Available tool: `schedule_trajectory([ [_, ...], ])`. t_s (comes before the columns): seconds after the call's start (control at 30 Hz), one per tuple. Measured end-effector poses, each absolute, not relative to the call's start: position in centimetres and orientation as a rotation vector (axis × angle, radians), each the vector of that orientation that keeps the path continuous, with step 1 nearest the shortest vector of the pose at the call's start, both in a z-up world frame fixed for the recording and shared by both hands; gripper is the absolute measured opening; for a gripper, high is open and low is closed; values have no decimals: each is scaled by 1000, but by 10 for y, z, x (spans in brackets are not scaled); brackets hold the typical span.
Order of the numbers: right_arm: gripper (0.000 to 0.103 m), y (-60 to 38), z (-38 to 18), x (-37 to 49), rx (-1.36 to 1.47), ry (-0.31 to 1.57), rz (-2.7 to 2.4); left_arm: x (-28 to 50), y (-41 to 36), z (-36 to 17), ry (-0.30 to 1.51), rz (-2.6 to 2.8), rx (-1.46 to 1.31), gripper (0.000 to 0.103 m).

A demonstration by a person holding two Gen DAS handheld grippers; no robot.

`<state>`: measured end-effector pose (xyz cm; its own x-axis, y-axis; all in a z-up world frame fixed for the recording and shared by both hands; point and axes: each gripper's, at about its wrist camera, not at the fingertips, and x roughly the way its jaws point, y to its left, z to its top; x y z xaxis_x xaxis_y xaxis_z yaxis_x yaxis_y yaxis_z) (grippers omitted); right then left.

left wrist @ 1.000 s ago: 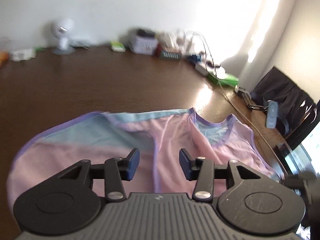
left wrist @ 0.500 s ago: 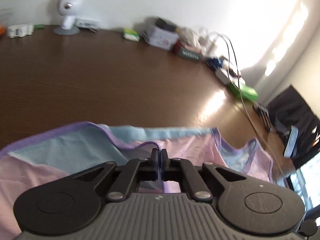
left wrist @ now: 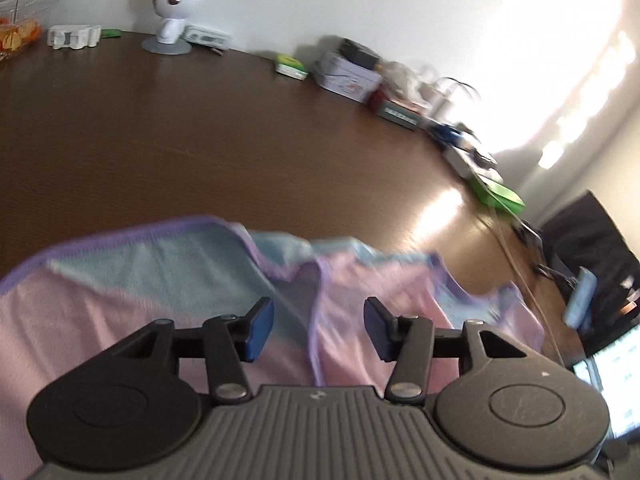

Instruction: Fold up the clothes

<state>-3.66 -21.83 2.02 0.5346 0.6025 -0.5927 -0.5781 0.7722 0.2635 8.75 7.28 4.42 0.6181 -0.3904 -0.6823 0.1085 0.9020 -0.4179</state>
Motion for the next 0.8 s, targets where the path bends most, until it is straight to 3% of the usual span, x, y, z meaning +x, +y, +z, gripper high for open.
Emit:
schedule_trajectory([
  [0.33,41,-204,29,-29,-2,703,701,-26,85,32,911,-354,-305,55],
  [0.8,45,-171,69,15,-66,654,639,-53,73,27,853,-328,-199,53],
])
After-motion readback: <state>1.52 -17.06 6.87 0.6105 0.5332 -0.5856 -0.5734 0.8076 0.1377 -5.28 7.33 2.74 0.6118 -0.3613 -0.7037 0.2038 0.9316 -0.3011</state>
